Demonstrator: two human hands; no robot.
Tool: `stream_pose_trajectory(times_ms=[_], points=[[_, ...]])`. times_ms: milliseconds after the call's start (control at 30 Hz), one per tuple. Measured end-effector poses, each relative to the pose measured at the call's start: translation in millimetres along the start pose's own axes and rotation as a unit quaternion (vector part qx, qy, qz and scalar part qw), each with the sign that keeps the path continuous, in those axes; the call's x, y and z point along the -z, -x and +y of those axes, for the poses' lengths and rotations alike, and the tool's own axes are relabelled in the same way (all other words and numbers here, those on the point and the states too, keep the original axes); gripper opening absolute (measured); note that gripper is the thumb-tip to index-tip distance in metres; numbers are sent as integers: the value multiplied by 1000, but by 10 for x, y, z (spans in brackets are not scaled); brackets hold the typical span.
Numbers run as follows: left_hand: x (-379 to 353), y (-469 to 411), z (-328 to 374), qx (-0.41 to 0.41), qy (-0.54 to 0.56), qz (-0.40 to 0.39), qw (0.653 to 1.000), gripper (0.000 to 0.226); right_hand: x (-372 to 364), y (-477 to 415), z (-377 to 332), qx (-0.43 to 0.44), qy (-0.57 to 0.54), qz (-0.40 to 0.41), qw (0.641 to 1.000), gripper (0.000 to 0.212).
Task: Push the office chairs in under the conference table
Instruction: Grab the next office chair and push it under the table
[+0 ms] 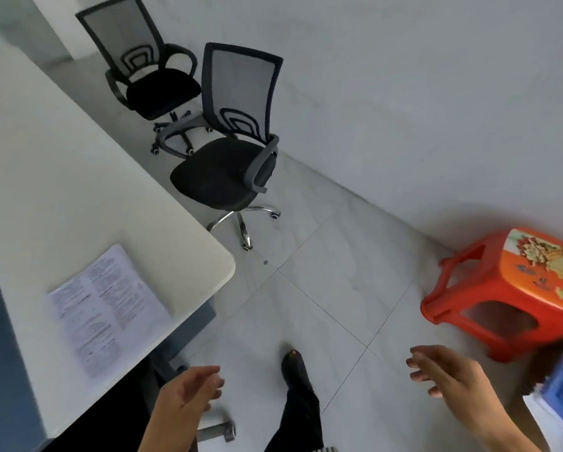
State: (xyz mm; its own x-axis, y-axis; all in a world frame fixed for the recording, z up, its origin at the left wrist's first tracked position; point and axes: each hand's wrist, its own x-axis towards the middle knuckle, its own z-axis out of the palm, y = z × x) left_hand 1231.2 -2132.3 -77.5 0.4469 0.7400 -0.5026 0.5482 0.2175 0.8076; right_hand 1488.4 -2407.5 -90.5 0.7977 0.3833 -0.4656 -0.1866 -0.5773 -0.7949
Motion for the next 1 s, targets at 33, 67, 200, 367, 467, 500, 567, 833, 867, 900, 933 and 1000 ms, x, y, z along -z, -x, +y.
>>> stream_pose_trajectory(times_ms=[33,67,200,367,467,500,567,833,867,900,933,1000], points=[[-61,-190,130,-3,0,-5,1000,15,27,-159,-67,-2,-4,9,1000,14],[-125,-386,275,-6,0,-12,1000,15,59,-324,-144,-3,-7,18,1000,14],[-364,-1138,980,-35,-27,-41,998,16,243,-965,-610,0,-14,50,999,12],[-678,-1958,1941,-86,-60,-69,992,12,423,-1717,-1266,42,-14,65,997,12],[-906,-2344,2352,-104,-75,-93,987,12,509,-2144,-1445,28,-31,63,997,13],[-990,-2469,2452,-104,-78,-95,987,12,535,-2296,-1474,19,-34,60,997,13],[-1174,-2741,2608,-93,-80,-88,989,11,604,-2644,-1514,2,-44,52,998,12],[-1889,-3714,3369,-41,-53,-29,997,10,1145,-4518,-2153,3,-37,20,999,11],[-1940,-3806,3509,-42,-46,-21,998,10,1199,-4744,-2322,9,-34,11,999,11],[-1976,-3898,3643,-45,-39,-11,998,11,1238,-4967,-2507,19,-29,0,999,10],[-2002,-3990,3750,-45,-32,2,998,11,1267,-5186,-2697,29,-22,-11,999,9],[-2031,-4156,3875,-35,-15,31,999,11,1274,-5594,-3074,51,-3,-41,998,8]])
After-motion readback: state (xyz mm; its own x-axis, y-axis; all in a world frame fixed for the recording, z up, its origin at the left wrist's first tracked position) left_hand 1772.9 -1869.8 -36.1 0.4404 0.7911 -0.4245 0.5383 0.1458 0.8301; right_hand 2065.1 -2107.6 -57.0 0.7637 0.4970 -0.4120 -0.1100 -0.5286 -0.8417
